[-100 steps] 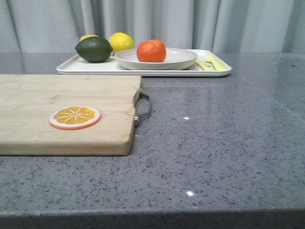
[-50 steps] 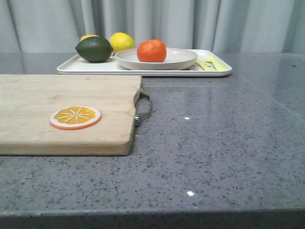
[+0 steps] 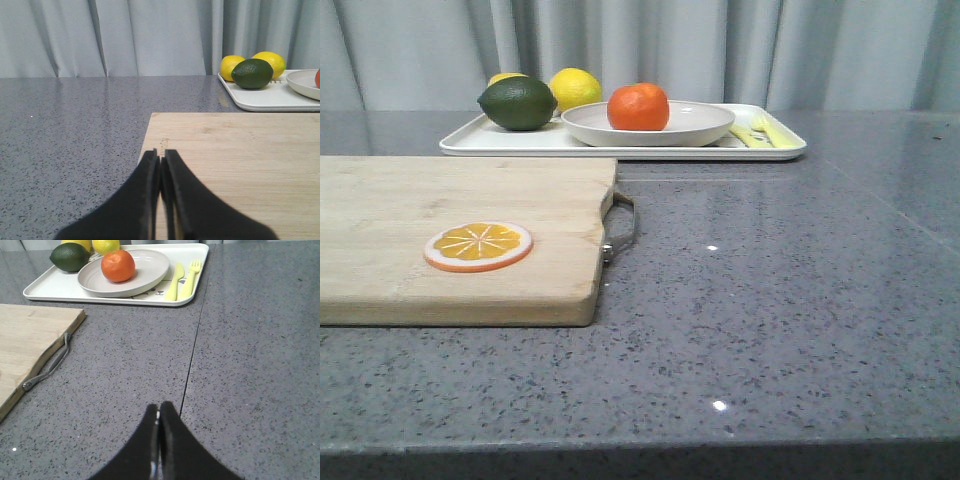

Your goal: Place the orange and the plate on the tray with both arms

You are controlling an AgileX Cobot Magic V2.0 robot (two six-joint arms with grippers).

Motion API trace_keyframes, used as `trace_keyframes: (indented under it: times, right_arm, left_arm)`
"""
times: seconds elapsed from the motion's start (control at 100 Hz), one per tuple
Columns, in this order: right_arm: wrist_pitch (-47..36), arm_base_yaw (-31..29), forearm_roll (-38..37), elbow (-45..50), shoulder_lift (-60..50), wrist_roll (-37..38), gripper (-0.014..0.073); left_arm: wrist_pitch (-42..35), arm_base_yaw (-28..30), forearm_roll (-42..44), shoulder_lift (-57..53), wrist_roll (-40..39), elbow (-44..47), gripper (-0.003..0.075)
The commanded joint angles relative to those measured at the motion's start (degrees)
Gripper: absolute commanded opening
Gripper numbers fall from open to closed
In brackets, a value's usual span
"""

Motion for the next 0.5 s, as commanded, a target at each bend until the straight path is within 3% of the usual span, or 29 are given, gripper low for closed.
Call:
trace_keyframes:
  times: [0.0,0.29,0.49]
  right_arm:
    - [-4.5,-0.2,0.8,-1.4,0.5,-0.5,-0.0069]
    - [-19.1,-0.2,-0.7,7.3,-0.5,-0.4,-0.0069]
    - [-27.5,-1.4,-11.8,13.9,-3.9,7.3,-0.0069]
  left_arm:
    - [-4.5,0.2,-0.2,-1.8,-0.5,1.3,-0.0019]
    - [-4.5,0.2,-0.2,-1.8,-0.5,1.3,-0.0019]
    - [-4.5,0.2,-0.2,-1.8,-0.5,1.3,-0.0019]
